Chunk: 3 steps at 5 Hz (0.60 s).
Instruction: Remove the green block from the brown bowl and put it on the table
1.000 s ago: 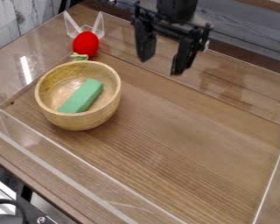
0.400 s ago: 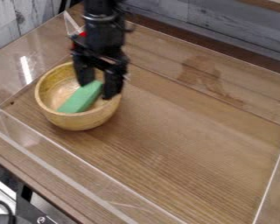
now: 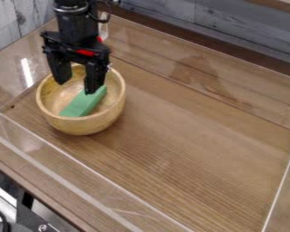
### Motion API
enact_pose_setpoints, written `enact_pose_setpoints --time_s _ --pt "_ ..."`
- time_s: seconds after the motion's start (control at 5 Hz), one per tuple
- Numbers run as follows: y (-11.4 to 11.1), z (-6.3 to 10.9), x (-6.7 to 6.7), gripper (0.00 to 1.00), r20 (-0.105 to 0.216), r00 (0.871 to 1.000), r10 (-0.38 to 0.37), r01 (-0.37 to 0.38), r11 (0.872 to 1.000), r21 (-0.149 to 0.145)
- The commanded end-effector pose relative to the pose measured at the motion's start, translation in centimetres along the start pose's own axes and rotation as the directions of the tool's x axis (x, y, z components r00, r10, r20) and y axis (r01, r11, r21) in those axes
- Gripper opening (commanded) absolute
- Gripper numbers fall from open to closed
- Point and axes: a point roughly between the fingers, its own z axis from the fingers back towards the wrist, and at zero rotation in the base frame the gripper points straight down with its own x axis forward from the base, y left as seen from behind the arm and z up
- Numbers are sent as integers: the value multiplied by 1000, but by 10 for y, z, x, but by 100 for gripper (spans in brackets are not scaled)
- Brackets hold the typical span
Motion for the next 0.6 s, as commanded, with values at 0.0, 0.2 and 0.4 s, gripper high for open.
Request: enact_pose_setpoints --time_s 0.0,0.2,0.4 --pt "-6 11 13 100 50 999 -3 2 1000 27" --pt "-4 11 20 100 51 999 -2 0 999 33" --pt "-1 11 24 100 49 999 -2 0 999 39"
